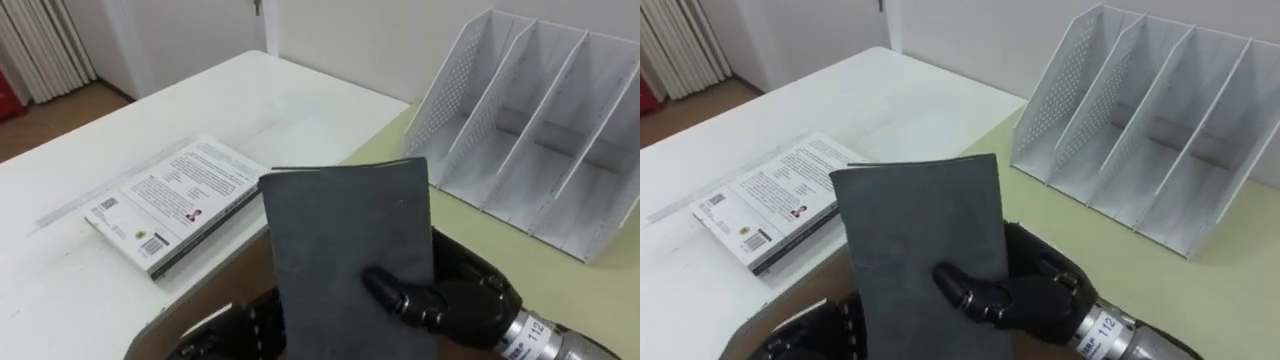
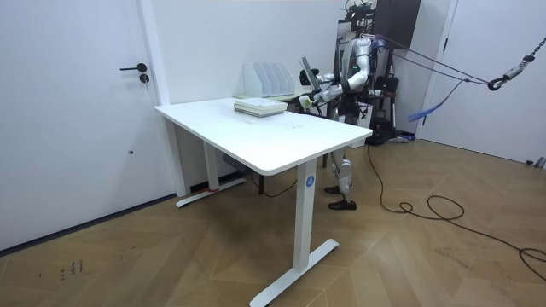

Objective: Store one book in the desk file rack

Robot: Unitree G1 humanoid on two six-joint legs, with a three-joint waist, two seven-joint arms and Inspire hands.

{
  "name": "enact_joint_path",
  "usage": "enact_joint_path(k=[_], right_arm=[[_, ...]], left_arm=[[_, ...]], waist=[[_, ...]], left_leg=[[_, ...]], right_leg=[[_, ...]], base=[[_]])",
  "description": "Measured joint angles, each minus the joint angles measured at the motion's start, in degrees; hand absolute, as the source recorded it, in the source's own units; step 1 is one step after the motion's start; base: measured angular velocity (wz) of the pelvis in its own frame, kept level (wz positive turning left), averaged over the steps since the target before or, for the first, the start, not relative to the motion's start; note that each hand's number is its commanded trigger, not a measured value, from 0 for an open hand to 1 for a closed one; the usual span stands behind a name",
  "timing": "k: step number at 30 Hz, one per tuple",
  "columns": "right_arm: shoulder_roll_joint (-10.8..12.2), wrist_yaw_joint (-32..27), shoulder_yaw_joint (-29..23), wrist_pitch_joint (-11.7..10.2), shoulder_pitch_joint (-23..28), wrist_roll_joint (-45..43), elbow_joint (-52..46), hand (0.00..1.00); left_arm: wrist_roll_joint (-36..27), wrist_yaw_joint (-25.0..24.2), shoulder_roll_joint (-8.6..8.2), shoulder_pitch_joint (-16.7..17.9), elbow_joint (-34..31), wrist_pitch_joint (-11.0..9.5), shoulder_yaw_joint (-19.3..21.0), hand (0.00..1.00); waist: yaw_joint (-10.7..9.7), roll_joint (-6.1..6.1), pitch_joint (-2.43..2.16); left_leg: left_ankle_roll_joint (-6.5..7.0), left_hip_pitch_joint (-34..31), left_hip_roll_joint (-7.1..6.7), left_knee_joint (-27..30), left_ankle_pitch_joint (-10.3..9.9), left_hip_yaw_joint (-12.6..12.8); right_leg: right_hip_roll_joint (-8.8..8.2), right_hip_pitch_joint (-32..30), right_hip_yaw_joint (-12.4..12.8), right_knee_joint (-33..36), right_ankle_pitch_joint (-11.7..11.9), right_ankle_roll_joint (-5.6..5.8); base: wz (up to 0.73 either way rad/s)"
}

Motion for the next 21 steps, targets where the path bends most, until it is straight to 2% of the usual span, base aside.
enact_joint_path(k=[2, 4, 6, 9, 13, 15, 18, 21], right_arm=[[0.5, -3.3, -1.5, -0.6, -2.0, -0.9, 0.0, 1.0], [2.0, -8.5, -4.0, -1.9, -3.4, -6.0, -1.2, 1.0], [2.4, -12.0, -4.7, -2.4, -4.3, -9.3, -1.9, 1.0], [2.7, -18.6, -5.2, -3.4, -5.9, -14.0, -2.0, 1.0], [4.6, -28.2, -6.8, -4.2, -9.8, -26.9, -2.0, 1.0], [4.6, -33.0, -7.0, -5.6, -11.0, -28.7, -2.0, 1.0], [4.6, -40.2, -7.5, -5.8, -15.4, -34.1, -2.0, 1.0], [4.6, -47.4, -9.2, -6.9, -18.4, -37.3, -3.4, 1.0]], left_arm=[[1.8, 1.1, -0.91, 1.5, 2.5, 0.0, -0.2, 0.0], [4.2, 2.7, -2.93, 2.8, 6.0, -0.1, -0.2, 0.0], [5.0, 4.4, -4.14, 3.7, 8.7, -0.1, -0.6, 0.0], [7.7, 7.7, -6.01, 4.1, 14.9, -1.8, -0.6, 0.0], [8.8, 11.1, -8.48, 4.5, 24.1, -3.6, 0.6, 0.0], [8.7, 12.4, -9.0, 4.6, 26.0, -3.8, 0.6, 0.0], [8.8, 13.7, -10.14, 4.5, 30.5, -5.7, 0.7, 0.0], [8.8, 14.0, -10.42, 5.2, 32.6, -6.1, 1.3, 0.0]], waist=[[-0.4, -0.44, -0.03], [-1.0, -1.06, -0.04], [-0.9, -1.18, -0.1], [-0.3, -1.06, 0.02], [-0.2, -0.81, 0.26], [0.1, -0.85, 0.25], [0.4, -0.64, 0.02], [1.1, -0.72, -0.1]], left_leg=[[0.0, 0.1, -0.01, 0.0, 0.0, 0.0], [0.0, 0.0, -0.01, 0.1, 0.0, -0.2], [0.0, 0.0, -0.02, 0.0, 0.0, -0.2], [0.0, 0.7, 0.02, -0.2, 0.0, 0.3], [0.0, 0.4, 0.0, -0.4, 0.0, 0.2], [0.0, 0.0, 0.01, -0.3, 0.0, 0.3], [-0.04, -0.4, -0.08, -0.3, 0.1, 0.4], [-0.08, -0.6, -0.3, -0.4, 0.1, 0.4]], right_leg=[[-0.01, 0.1, 0.0, 0.0, 0.0, 0.0], [0.04, 0.1, -0.1, -0.2, 0.0, 0.0], [0.11, 0.1, 0.2, -0.2, 0.0, 0.01], [0.16, 0.3, 0.4, -0.1, 0.0, 0.01], [0.15, 0.2, 0.3, -0.1, 0.0, 0.01], [0.17, -0.2, 0.3, 0.0, 0.0, 0.01], [0.16, -1.1, 0.5, 0.1, 0.0, 0.0], [0.26, -1.1, 0.2, -0.1, 0.0, 0.0]], base=[[0.0], [0.02], [-0.02], [-0.06], [-0.01], [0.02], [-0.03], [0.01]])
